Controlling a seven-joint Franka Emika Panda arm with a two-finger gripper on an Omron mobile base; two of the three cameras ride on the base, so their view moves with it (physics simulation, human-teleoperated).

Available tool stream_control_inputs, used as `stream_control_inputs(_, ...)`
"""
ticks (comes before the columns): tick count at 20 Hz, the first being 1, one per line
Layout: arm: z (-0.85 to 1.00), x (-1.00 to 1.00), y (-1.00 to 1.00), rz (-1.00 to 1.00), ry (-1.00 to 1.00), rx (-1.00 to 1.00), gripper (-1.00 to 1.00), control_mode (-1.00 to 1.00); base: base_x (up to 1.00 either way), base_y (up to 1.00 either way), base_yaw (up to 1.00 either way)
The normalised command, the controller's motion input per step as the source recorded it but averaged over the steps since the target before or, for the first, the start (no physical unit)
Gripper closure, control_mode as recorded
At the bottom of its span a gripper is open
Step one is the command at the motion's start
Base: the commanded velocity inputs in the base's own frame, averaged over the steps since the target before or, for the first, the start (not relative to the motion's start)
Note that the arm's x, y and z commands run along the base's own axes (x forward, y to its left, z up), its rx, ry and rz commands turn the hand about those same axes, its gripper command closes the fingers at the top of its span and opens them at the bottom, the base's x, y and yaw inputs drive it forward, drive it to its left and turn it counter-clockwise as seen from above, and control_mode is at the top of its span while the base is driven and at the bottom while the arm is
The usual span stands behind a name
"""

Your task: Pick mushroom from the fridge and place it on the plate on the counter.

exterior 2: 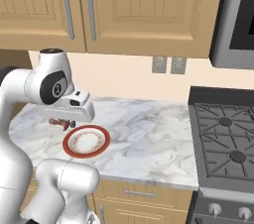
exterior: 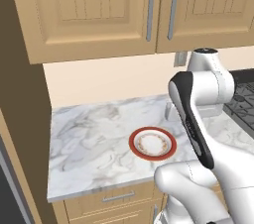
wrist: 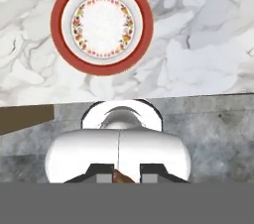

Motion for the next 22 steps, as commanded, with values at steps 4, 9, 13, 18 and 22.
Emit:
stream_control_inputs(4, -0.78, 0.41, 0.08, 0.04, 0.01, 0.0, 1.0, -1.0, 0.0, 0.0, 0.0)
stream_control_inputs(9, -0.57, 0.51, 0.07, 0.01, 0.0, 0.0, 1.0, -1.0, 0.0, 0.0, 0.0)
stream_control_inputs(13, -0.41, 0.52, 0.07, 0.01, 0.0, 0.0, 1.0, -1.0, 0.0, 0.0, 0.0)
stream_control_inputs(18, -0.39, 0.59, 0.12, 0.0, 0.0, 0.0, 1.0, -1.0, 0.0, 0.0, 0.0)
stream_control_inputs(22, -0.4, 0.55, 0.13, 0.0, 0.0, 0.0, 1.0, -1.0, 0.0, 0.0, 0.0)
